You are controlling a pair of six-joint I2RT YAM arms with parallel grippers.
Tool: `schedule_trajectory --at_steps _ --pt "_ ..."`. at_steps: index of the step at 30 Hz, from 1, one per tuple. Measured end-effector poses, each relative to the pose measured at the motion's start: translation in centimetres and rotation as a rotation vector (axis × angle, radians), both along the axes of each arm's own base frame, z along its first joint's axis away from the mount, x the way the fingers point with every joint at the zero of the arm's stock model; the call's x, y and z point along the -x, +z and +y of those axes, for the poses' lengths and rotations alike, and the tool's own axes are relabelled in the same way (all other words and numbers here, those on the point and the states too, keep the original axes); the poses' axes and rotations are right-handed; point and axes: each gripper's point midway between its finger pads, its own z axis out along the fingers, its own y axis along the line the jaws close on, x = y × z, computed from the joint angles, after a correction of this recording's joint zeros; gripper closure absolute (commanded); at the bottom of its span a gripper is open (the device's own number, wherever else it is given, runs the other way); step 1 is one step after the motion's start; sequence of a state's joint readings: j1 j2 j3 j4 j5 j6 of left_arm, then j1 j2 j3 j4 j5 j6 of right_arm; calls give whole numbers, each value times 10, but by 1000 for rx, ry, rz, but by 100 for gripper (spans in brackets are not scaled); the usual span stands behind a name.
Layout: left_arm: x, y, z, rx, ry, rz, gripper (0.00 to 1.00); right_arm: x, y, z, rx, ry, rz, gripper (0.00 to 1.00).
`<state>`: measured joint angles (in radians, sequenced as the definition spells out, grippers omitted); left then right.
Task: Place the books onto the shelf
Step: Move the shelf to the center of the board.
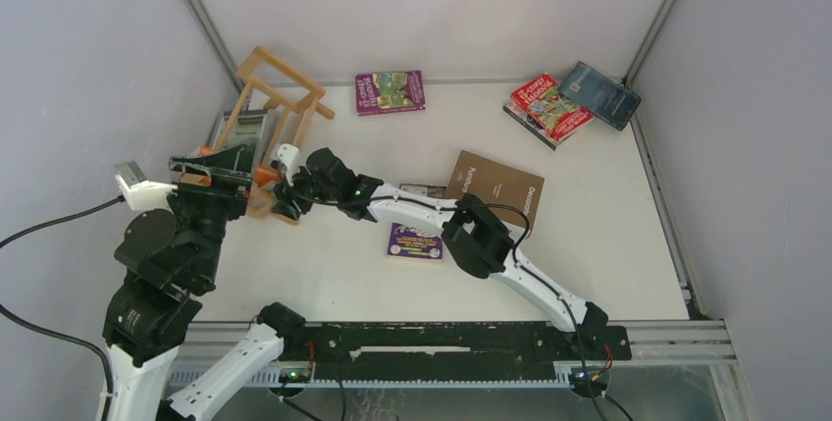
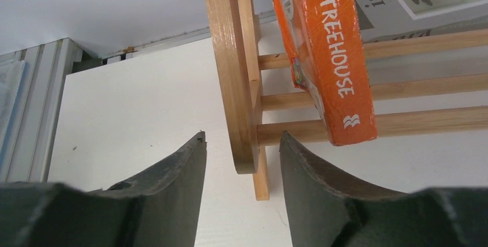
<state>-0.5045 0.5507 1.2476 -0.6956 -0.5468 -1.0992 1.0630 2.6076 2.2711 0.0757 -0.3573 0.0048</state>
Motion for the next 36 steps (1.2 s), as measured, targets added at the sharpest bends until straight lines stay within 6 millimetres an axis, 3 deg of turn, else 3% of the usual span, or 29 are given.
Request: schedule_trajectory --at_steps 5,10,23,36 --pt "0 2 0 4 0 -6 24 0 -1 2 3 9 -18 77" --pt "-1 3 0 13 2 -15 24 -1 0 3 1 26 -55 99" --pt "-6 -7 1 51 29 5 24 -9 -4 -5 -6 28 -116 100" --pt "-13 -15 8 69 89 27 24 -12 -2 -54 26 2 -96 100"
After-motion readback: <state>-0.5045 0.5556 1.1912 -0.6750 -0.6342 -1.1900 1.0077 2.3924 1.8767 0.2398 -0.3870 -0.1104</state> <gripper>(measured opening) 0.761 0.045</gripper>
